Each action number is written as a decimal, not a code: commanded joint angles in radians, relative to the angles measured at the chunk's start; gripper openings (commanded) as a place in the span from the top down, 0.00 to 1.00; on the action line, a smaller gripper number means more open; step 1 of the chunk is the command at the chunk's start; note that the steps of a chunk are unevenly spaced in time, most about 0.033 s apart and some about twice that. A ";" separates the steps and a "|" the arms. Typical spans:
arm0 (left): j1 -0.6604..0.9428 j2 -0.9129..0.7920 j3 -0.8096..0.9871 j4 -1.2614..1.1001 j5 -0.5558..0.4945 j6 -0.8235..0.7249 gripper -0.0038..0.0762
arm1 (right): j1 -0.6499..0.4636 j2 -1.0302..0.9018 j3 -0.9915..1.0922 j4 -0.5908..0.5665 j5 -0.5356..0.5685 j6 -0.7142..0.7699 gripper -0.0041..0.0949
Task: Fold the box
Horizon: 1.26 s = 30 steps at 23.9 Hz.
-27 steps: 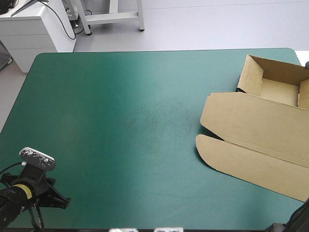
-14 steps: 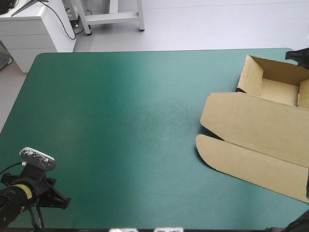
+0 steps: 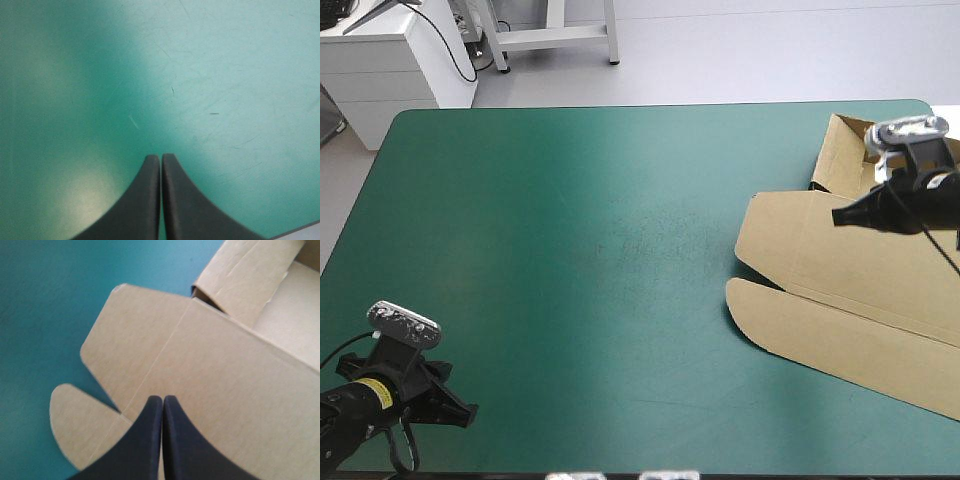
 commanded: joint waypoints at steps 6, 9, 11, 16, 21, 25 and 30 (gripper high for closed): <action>-0.004 0.001 -0.024 -0.077 -0.047 -0.001 0.96 | 0.038 -0.404 0.410 0.015 -0.118 -0.046 0.97; -0.004 -0.028 -0.024 -0.088 -0.047 -0.001 0.96 | 0.038 -0.565 0.554 0.020 -0.122 -0.078 0.97; -0.004 -0.053 -0.019 -0.093 -0.047 -0.001 0.96 | 0.038 -0.649 0.615 0.022 -0.122 -0.078 0.97; -0.004 -0.177 0.062 -0.094 -0.096 -0.001 0.96 | 0.038 -0.914 0.750 0.054 -0.130 -0.076 0.97; -0.004 -0.252 0.149 -0.100 -0.102 0.001 0.96 | 0.038 -1.039 0.808 0.052 -0.128 -0.076 0.97; -0.004 -0.284 0.189 -0.111 -0.103 0.001 0.96 | 0.038 -1.058 0.830 0.054 -0.126 -0.076 0.97; -0.004 -0.296 0.229 -0.141 -0.169 0.003 0.96 | 0.038 -1.058 0.867 0.053 -0.126 -0.076 0.97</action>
